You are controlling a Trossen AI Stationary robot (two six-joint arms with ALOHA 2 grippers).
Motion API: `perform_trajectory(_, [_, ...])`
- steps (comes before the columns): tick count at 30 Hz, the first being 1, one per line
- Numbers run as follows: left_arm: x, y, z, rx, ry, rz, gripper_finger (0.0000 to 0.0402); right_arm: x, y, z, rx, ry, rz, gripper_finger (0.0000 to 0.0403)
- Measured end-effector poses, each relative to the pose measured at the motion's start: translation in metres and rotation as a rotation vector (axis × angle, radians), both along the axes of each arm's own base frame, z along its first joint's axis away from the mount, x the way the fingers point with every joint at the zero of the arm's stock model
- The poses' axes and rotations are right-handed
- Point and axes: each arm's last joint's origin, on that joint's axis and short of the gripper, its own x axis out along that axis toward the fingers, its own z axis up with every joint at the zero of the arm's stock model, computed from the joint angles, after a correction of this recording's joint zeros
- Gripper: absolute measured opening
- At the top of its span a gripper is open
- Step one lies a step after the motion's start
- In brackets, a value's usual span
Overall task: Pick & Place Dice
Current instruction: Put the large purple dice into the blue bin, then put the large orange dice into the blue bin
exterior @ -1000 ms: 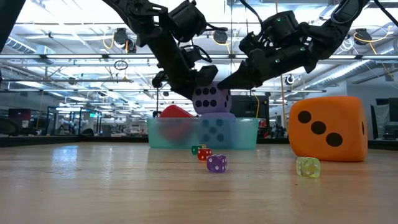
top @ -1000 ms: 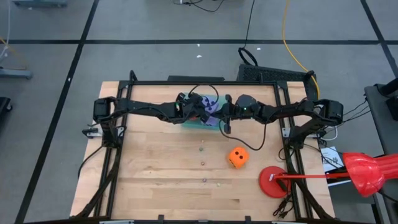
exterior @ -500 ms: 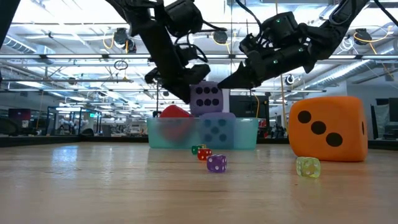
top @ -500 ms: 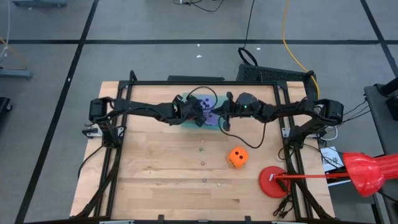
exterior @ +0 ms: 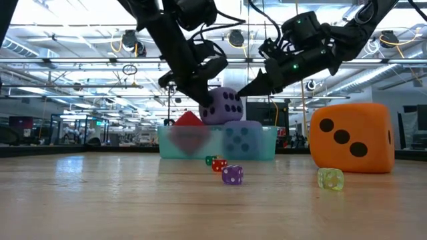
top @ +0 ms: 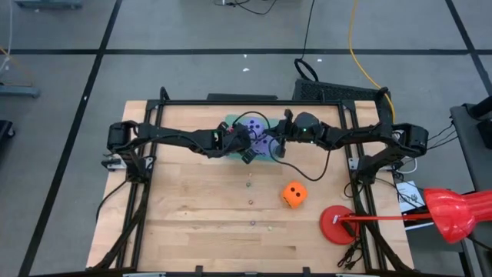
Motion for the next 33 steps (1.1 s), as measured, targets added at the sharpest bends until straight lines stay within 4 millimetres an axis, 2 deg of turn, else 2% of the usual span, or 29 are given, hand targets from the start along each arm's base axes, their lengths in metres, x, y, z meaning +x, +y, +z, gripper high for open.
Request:
perform_trajectory(12, [0.002,0.001,0.007,0.025,-0.035,-0.011,0.0026,-0.008,-0.015,-0.006,0.009,0.063,-0.083,0.0000])
perform_trajectory(19, [0.003,0.001,0.007,0.020,-0.045,-0.040,0.0026,-0.008,-0.014,-0.005,0.002,0.057,-0.078,0.0000])
perform_trajectory(23, [0.003,-0.003,0.009,0.080,-0.007,-0.084,0.0026,-0.008,-0.014,-0.004,-0.016,0.053,-0.069,0.0000])
perform_trajectory(27, [-0.005,-0.020,0.030,0.210,-0.001,-0.091,0.0011,-0.012,-0.009,0.008,-0.028,0.010,0.021,0.0000])
perform_trajectory(30, [-0.022,-0.034,0.055,0.268,-0.020,-0.086,0.0007,-0.022,-0.002,0.022,-0.019,-0.050,0.085,0.0000])
perform_trajectory(33, [-0.048,-0.046,0.084,0.303,-0.041,-0.073,0.0012,-0.040,0.006,0.038,-0.044,-0.116,0.101,0.0000])
